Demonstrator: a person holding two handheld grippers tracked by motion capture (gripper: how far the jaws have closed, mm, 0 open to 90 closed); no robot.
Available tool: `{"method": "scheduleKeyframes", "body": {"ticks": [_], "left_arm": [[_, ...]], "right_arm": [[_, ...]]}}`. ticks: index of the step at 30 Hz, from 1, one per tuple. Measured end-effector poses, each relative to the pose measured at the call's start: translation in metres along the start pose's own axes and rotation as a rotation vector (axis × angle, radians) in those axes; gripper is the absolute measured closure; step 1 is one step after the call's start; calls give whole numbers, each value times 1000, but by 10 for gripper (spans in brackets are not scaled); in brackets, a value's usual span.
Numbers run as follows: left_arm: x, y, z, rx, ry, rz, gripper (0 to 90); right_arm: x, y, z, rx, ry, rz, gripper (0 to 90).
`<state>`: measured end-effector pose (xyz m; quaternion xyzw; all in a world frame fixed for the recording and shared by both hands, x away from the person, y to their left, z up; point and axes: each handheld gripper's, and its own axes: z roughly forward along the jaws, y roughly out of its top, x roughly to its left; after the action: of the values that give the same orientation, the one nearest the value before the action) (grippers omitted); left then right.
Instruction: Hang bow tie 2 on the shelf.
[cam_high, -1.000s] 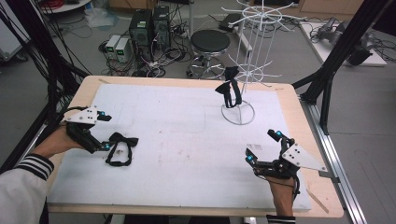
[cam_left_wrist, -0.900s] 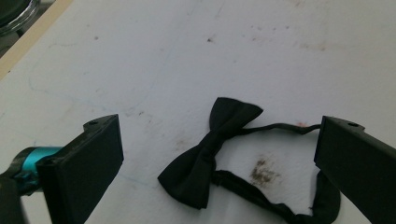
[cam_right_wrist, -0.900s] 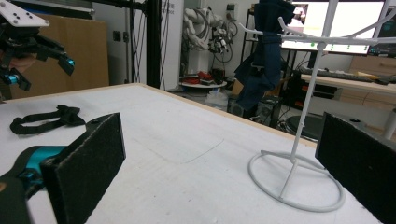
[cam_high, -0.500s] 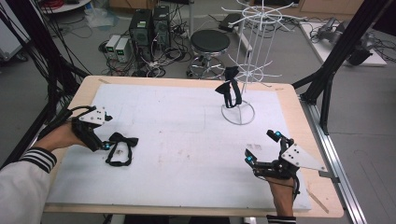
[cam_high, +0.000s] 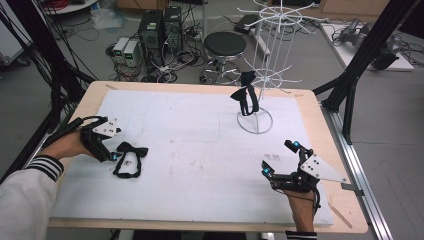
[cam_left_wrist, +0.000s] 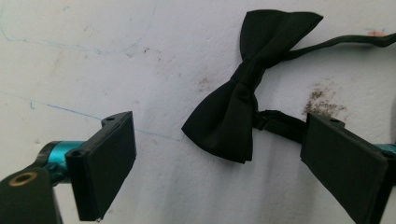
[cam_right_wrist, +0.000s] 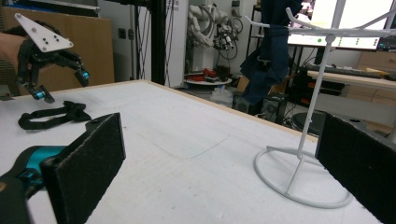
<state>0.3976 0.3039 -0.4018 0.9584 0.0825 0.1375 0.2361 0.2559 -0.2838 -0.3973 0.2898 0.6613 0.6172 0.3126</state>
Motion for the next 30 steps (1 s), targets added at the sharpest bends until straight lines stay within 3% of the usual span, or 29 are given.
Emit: {"method": "scheduleKeyframes", "body": {"ticks": [4, 12, 14, 15, 20, 22, 30], "left_arm": [[2, -2, 5, 40, -3, 12, 165], [2, -2, 9, 58, -1, 26, 286], [3, -2, 10, 75, 2, 53, 309], [2, -2, 11, 65, -5, 36, 313], [2, -3, 13, 72, -2, 62, 379], [3, -3, 12, 73, -28, 70, 446], [2, -3, 12, 66, -58, 52, 535]], "right_arm": [[-1, 0, 0, -2, -1, 2, 7], [0, 0, -1, -4, 2, 9, 7], [-1, 0, -1, -10, 0, 6, 7], [-1, 0, -1, -6, 1, 14, 7], [-1, 0, 0, -8, 1, 7, 7], [0, 0, 0, -5, 2, 6, 7], [0, -1, 0, -6, 5, 7, 7]]}}
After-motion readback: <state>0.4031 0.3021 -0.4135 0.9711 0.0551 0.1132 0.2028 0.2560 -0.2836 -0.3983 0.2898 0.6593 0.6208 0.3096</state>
